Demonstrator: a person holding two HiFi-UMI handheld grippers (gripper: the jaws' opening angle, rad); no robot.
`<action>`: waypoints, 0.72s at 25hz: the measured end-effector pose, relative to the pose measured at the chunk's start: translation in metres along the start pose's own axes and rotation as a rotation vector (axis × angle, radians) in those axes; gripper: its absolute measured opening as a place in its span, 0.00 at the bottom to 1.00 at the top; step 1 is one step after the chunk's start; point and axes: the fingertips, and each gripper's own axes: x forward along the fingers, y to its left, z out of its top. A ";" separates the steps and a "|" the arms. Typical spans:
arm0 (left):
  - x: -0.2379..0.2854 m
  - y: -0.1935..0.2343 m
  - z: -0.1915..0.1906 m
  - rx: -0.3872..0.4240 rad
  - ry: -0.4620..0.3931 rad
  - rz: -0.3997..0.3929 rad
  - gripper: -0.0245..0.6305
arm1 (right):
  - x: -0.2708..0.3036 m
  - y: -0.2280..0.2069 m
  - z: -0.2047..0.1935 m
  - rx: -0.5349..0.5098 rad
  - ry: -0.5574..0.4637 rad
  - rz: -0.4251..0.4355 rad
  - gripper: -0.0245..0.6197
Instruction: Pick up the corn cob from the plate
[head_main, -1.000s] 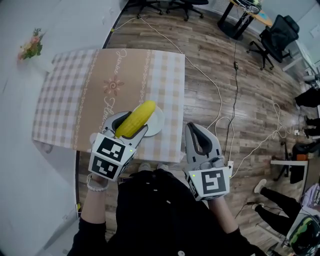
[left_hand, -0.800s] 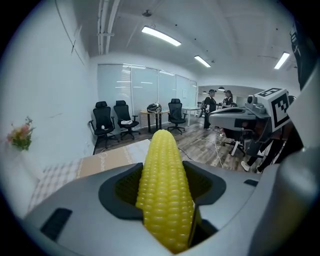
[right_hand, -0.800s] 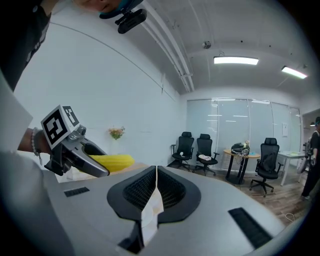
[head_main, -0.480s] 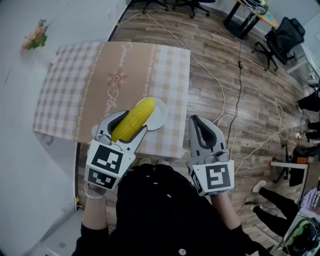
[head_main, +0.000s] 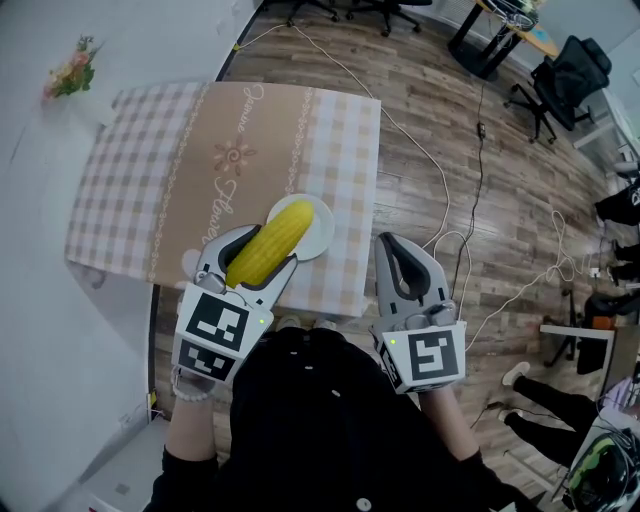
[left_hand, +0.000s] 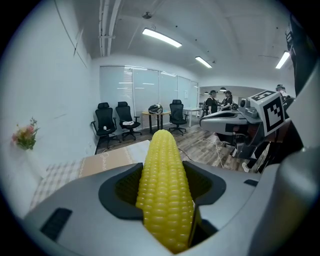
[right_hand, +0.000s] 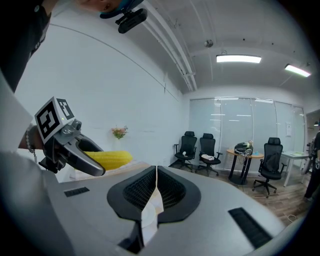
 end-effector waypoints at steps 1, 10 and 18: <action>0.001 -0.001 -0.001 -0.001 0.002 -0.004 0.43 | 0.000 0.000 -0.001 0.000 0.002 -0.001 0.11; 0.007 -0.006 0.002 0.007 0.000 -0.028 0.43 | -0.001 -0.003 -0.003 -0.003 0.009 -0.007 0.11; 0.009 -0.005 0.002 0.005 -0.002 -0.031 0.43 | 0.002 -0.003 -0.005 -0.010 0.011 -0.003 0.11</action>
